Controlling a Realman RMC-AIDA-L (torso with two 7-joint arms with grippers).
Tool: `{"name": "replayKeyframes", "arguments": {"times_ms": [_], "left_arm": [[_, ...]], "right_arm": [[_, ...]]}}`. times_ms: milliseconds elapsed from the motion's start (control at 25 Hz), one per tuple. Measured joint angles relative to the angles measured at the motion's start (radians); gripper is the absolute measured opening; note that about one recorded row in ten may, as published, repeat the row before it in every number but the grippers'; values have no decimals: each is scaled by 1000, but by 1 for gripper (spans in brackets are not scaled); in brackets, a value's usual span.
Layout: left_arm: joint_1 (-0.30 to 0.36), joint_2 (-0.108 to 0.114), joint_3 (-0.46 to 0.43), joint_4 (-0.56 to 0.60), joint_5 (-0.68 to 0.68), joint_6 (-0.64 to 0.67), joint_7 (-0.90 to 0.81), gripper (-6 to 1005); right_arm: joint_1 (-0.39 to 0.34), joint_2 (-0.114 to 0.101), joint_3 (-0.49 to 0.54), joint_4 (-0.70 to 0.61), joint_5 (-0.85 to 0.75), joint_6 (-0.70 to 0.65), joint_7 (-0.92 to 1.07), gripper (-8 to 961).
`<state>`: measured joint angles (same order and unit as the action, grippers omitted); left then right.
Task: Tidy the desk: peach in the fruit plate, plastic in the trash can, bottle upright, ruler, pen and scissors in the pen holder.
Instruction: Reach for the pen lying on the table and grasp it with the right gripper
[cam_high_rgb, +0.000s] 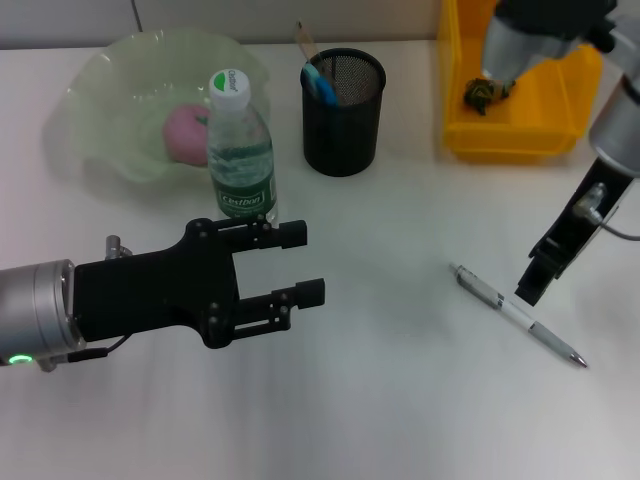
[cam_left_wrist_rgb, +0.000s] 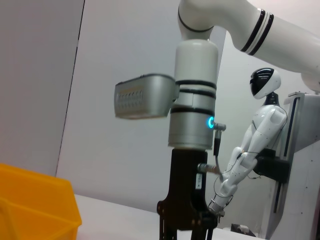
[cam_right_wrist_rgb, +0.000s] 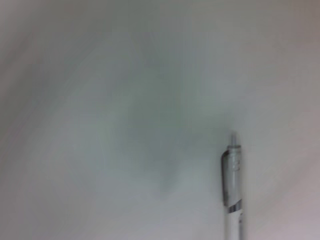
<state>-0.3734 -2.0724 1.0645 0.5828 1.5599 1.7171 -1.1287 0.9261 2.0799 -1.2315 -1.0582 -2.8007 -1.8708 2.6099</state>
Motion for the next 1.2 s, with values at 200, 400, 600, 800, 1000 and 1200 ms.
{"name": "replayKeyframes", "arguments": {"times_ms": [200,400,600,800,1000,1200], "left_arm": [[-1,0,0,-15,0,-2,18,630],[-3,0,0,-23,0,-2,26,630],[-4,0,-5,-23,0,-2,26,631],[-4,0,-4,-23,0,-3,27,631],[-3,0,-4,-23,0,-3,27,631],[-1,0,-8,-23,0,-3,27,631]], "right_arm": [[-3,3,-35,52,1,71,6,458],[-6,6,-72,90,5,129,6,457],[-9,7,-102,120,29,183,6,457],[-11,8,-132,140,58,230,6,456],[-9,8,-153,168,60,259,6,456],[-12,9,-170,184,62,287,7,455]]}}
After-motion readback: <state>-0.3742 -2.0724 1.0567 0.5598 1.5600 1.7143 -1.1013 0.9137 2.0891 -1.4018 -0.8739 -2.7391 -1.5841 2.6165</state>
